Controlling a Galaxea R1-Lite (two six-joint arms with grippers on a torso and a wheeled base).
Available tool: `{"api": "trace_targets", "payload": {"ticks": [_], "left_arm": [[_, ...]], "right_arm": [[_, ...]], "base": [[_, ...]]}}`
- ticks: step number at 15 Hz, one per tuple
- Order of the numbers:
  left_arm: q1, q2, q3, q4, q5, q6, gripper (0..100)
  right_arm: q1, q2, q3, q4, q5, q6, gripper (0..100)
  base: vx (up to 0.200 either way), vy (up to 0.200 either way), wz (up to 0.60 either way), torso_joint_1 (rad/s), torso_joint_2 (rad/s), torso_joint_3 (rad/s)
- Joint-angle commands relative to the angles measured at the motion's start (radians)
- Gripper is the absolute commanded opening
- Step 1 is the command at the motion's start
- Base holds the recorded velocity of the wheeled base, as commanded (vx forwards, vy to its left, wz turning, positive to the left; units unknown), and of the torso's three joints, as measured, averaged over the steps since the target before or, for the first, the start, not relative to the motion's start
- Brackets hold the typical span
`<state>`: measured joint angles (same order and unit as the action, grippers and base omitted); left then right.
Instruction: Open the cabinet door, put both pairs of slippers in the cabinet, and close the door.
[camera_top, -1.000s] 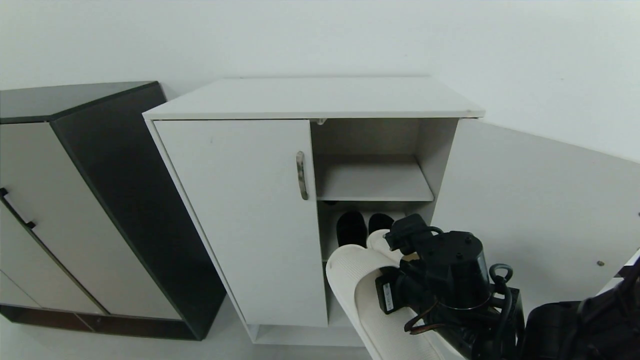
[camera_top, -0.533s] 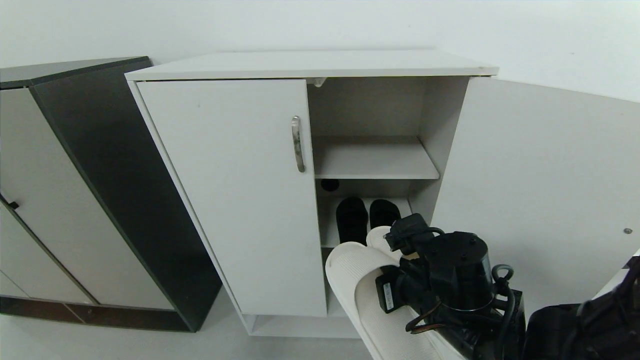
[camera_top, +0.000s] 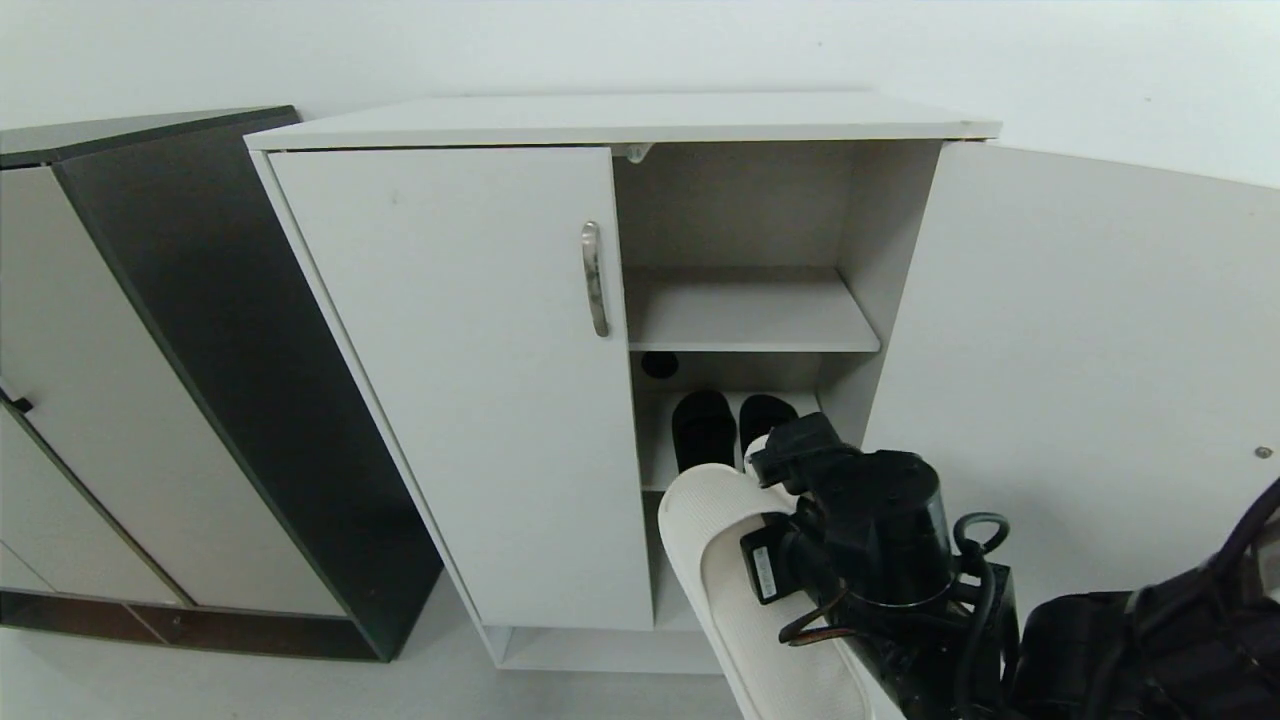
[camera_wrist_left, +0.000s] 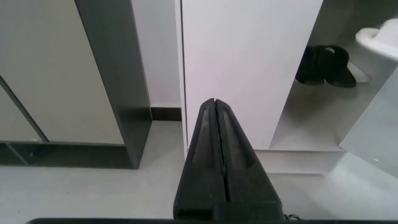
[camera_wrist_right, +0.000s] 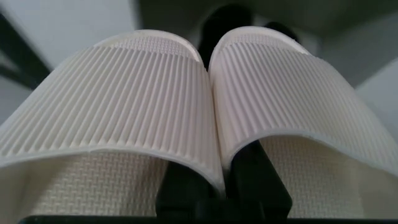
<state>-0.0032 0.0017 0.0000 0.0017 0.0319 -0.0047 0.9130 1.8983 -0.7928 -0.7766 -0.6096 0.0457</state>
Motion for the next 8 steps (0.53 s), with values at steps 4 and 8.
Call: {"api": "trace_targets", "payload": {"ticks": [4,8], "left_arm": [[0.000,0.000,0.000,0.000,-0.001,0.000,0],[0.000,0.000,0.000,0.000,-0.001,0.000,0]], "right_arm": [[0.066,-0.033,-0.364,0.415,-0.249,0.146,0],[0.073,-0.041,-0.427,0.415,-0.309,0.141,0]], "base": [[0.000,0.000,0.00,0.000,0.00,0.000],[0.000,0.000,0.00,0.000,0.00,0.000]]}}
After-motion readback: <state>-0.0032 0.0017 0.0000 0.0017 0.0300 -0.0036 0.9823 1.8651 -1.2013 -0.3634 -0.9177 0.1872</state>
